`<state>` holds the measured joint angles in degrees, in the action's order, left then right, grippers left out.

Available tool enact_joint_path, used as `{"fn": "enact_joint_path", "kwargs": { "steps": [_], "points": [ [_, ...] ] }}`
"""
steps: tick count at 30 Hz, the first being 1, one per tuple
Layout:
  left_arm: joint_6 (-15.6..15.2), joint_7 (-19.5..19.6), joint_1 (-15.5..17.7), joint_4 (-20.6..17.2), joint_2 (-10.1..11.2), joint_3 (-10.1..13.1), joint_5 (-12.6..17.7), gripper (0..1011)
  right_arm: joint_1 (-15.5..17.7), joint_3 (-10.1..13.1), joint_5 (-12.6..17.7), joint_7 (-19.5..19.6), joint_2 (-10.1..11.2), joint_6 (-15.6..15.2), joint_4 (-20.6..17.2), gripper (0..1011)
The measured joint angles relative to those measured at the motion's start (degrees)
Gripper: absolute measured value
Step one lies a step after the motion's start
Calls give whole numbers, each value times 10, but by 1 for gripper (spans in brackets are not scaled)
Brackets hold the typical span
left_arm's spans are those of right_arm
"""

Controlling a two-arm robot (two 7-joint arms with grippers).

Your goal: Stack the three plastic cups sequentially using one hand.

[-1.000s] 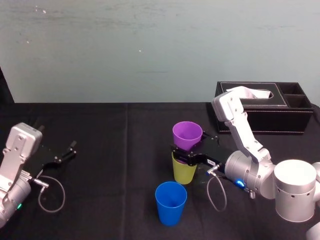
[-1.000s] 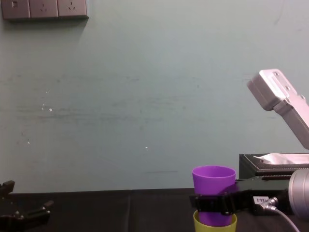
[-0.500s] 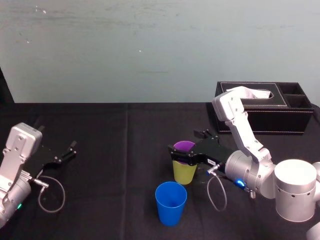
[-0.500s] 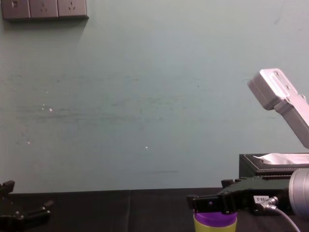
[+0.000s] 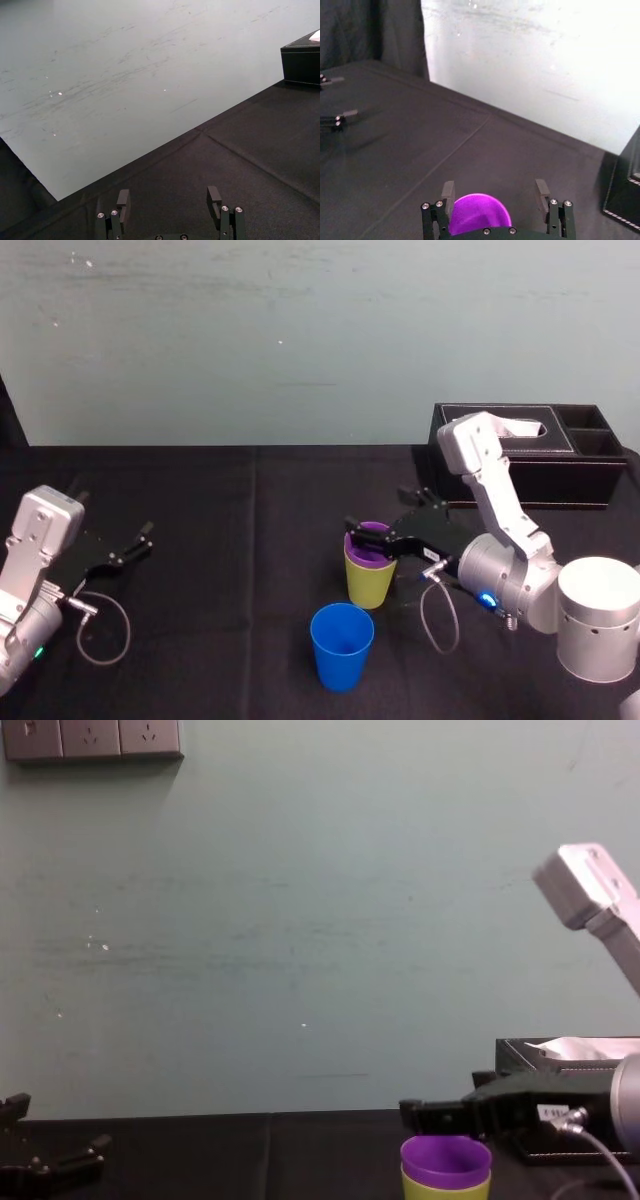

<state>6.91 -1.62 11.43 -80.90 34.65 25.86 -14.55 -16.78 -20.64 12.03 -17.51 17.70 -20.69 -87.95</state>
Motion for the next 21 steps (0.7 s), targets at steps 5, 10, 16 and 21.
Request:
{"fn": "enact_joint_path", "kwargs": {
  "steps": [5, 10, 16, 21],
  "points": [
    [0, 0, 0, 0, 0, 0, 0, 1000, 10, 11, -4, 10, 1, 6, -19, 1003],
    [0, 0, 0, 0, 0, 0, 0, 1000, 29, 21, -3, 9, 13, -10, -58, 1003],
    [0, 0, 0, 0, 0, 0, 0, 1000, 59, 30, 10, -6, 40, -46, -107, 1003],
    [0, 0, 0, 0, 0, 0, 0, 1000, 96, 43, 26, -20, 75, -83, -156, 1003]
  ]
}}
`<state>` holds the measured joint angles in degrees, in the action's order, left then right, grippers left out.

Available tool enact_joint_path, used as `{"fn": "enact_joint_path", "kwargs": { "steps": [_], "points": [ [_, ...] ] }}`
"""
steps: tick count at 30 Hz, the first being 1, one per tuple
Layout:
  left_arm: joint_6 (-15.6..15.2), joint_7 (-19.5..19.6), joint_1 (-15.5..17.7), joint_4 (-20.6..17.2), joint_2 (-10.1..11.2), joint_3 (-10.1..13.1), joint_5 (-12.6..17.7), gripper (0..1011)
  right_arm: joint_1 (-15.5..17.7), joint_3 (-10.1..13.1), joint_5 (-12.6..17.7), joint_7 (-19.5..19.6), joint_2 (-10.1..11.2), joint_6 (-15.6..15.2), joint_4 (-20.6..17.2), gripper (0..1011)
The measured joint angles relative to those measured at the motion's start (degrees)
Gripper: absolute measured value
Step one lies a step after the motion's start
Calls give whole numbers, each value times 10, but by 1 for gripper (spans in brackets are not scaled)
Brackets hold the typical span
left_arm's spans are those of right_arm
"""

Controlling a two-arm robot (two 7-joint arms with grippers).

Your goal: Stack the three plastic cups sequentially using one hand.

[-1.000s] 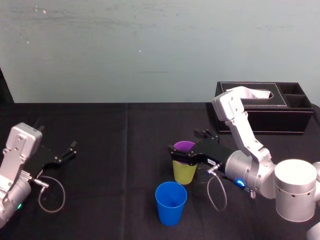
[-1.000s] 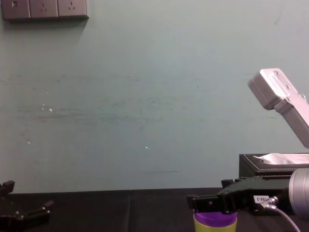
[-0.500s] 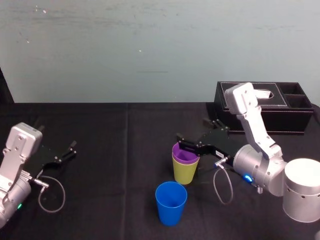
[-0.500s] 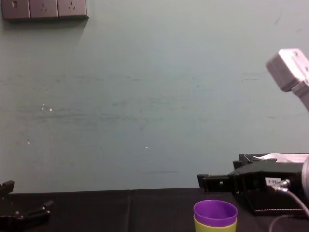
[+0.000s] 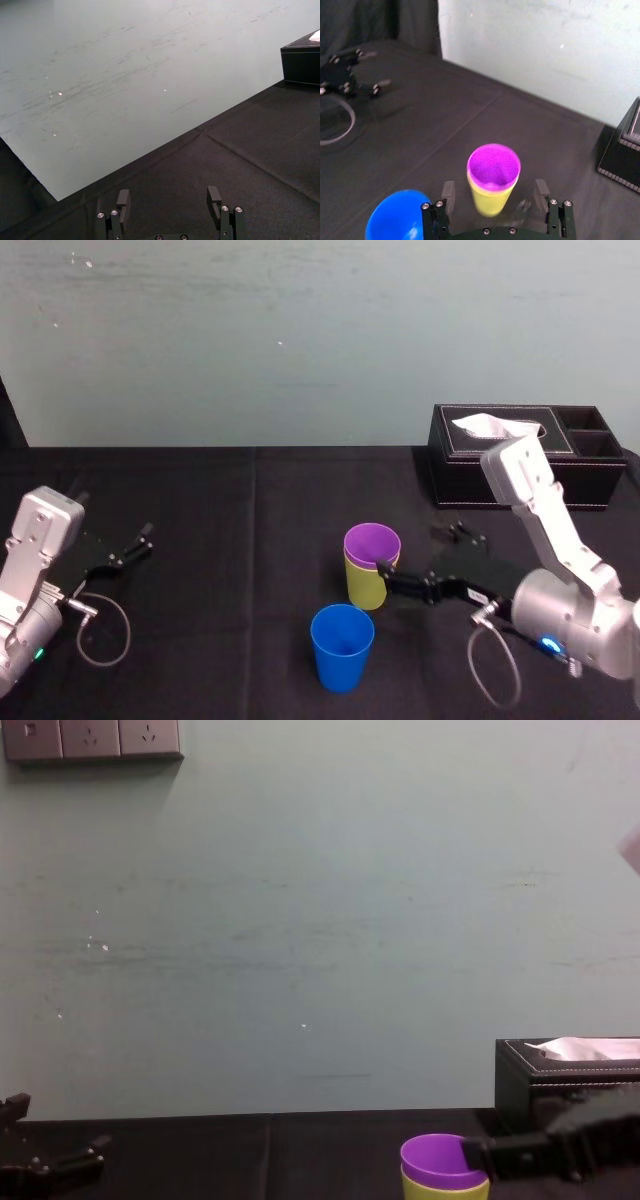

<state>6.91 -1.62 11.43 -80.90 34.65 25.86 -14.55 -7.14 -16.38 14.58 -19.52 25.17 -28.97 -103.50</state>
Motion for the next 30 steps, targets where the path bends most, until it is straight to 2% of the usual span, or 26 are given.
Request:
{"fn": "enact_joint_path", "kwargs": {
  "steps": [5, 14, 21, 30],
  "points": [
    [0, 0, 0, 0, 0, 0, 0, 1000, 39, 13, 19, -8, 30, -26, -34, 1003],
    [0, 0, 0, 0, 0, 0, 0, 1000, 96, 26, 41, -3, 54, -37, -56, 1003],
    [0, 0, 0, 0, 0, 0, 0, 1000, 119, 2, 43, 3, 55, -26, -48, 1002],
    [0, 0, 0, 0, 0, 0, 0, 1000, 107, -24, 30, 5, 47, -13, -40, 1003]
  ]
}}
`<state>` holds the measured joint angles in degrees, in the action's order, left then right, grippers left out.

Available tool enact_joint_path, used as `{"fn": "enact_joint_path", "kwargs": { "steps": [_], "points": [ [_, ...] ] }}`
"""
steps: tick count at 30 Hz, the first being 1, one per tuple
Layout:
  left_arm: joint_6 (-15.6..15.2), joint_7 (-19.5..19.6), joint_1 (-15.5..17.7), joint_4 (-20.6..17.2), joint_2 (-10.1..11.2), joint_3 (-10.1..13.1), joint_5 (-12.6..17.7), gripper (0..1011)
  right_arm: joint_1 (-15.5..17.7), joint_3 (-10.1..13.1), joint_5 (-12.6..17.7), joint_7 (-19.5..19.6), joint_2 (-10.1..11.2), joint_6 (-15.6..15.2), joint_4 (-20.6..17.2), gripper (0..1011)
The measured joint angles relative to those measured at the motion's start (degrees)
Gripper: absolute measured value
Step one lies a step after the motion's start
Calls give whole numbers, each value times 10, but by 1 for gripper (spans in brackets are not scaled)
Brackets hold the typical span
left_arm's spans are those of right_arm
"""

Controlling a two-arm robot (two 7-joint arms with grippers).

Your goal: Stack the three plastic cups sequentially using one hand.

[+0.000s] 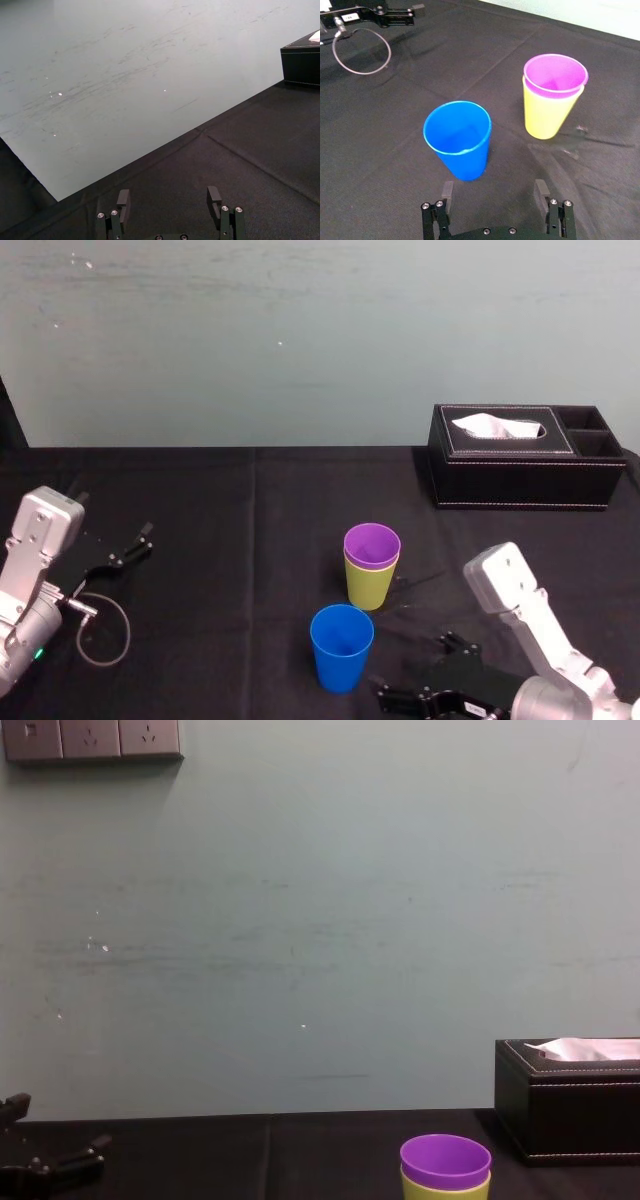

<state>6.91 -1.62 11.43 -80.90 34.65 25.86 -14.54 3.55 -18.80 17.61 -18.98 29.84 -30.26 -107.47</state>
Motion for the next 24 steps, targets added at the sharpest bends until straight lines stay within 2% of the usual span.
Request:
{"fn": "enact_joint_path", "kwargs": {
  "steps": [11, 24],
  "points": [
    [0, 0, 0, 0, 0, 0, 0, 1000, -20, -27, -18, 0, -15, 8, 13, 1003],
    [0, 0, 0, 0, 0, 0, 0, 1000, -30, -38, -23, -5, -31, 13, 25, 1003]
  ]
}}
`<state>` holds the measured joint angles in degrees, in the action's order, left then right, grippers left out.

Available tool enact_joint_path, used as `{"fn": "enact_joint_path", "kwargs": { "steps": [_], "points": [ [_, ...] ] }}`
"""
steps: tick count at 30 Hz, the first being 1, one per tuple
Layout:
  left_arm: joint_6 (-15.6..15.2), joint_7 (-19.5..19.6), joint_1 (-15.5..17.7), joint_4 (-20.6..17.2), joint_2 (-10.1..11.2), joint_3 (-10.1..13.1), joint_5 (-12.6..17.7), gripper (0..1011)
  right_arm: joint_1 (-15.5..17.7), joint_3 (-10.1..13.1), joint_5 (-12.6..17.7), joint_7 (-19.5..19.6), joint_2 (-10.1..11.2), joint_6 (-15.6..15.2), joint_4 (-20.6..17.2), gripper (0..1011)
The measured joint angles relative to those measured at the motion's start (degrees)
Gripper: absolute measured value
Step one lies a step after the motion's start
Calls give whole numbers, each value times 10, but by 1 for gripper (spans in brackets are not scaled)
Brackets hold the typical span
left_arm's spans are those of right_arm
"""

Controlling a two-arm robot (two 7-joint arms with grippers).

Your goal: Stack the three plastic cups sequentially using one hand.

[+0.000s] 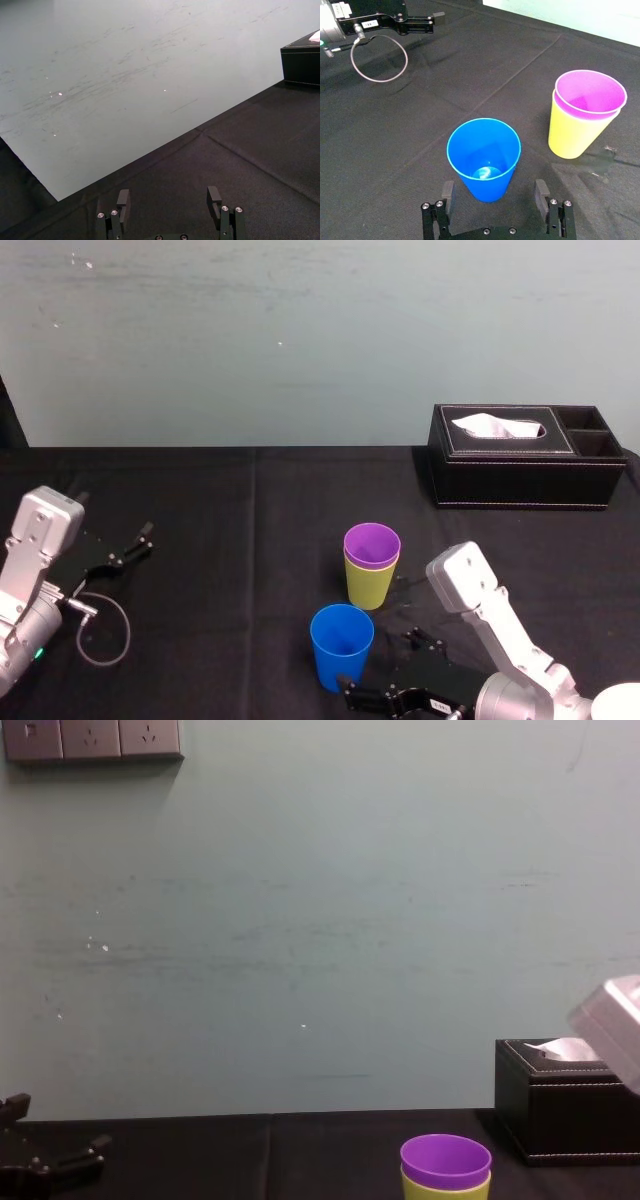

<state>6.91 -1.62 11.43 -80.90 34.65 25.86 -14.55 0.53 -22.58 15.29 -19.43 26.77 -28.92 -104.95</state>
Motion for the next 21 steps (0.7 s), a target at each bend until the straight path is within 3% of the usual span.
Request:
{"fn": "enact_joint_path", "kwargs": {
  "steps": [21],
  "points": [
    [0, 0, 0, 0, 0, 0, 0, 1000, -12, -10, -18, 3, -23, 11, 21, 1003]
  ]
}}
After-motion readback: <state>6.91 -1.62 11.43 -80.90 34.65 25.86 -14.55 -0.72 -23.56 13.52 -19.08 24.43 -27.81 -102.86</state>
